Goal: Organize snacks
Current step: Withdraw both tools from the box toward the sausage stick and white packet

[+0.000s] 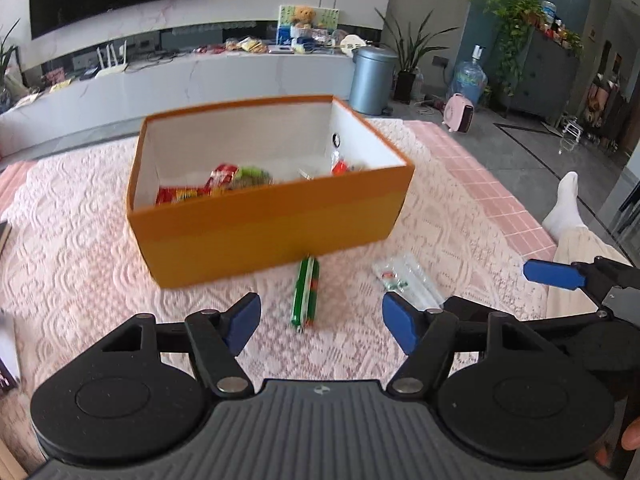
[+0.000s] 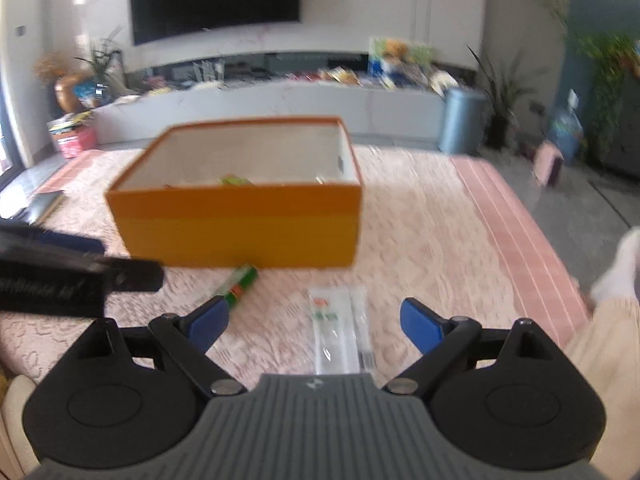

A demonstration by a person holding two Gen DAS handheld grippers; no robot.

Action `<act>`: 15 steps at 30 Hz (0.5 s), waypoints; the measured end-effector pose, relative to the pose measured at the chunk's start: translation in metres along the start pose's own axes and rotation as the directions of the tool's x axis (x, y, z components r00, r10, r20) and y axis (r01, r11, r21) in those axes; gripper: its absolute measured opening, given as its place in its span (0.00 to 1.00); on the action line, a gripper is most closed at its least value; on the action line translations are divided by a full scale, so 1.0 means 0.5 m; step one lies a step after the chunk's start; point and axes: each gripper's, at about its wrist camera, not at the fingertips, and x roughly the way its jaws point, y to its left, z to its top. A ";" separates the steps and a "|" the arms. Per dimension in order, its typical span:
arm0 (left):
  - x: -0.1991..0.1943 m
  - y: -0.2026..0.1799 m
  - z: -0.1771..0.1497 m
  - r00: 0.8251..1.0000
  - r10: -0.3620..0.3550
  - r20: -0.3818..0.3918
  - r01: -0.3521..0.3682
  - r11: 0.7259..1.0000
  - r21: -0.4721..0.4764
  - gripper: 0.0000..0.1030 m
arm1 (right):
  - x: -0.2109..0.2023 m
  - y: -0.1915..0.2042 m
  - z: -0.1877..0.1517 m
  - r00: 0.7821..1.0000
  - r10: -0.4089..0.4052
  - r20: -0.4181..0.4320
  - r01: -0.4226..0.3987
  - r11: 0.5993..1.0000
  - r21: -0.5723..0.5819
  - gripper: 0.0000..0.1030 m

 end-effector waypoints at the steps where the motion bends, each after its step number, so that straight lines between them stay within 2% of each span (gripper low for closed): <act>1: 0.006 0.000 -0.008 1.000 0.004 -0.011 -0.004 1.000 -0.006 0.77 | 0.008 -0.005 -0.003 1.000 -0.007 -0.015 0.007 1.000 0.004 0.87; 3: 0.014 0.001 -0.019 1.000 0.011 -0.027 -0.012 1.000 -0.008 0.76 | 0.018 -0.010 -0.014 0.999 -0.040 -0.035 0.040 0.999 0.010 0.87; 5: 0.017 0.001 -0.032 0.999 0.031 -0.012 -0.031 1.000 -0.001 0.76 | 0.025 -0.015 -0.025 0.997 -0.053 -0.057 0.054 0.998 0.011 0.88; 12: 0.031 -0.005 -0.062 0.998 0.061 0.022 -0.062 0.998 0.032 0.74 | 0.073 -0.032 -0.067 0.984 -0.038 -0.172 0.047 0.998 0.044 0.88; 15: 0.047 -0.006 -0.074 0.998 0.060 -0.002 -0.059 0.997 0.041 0.74 | 0.097 -0.034 -0.090 0.976 -0.048 -0.213 0.059 0.997 0.042 0.88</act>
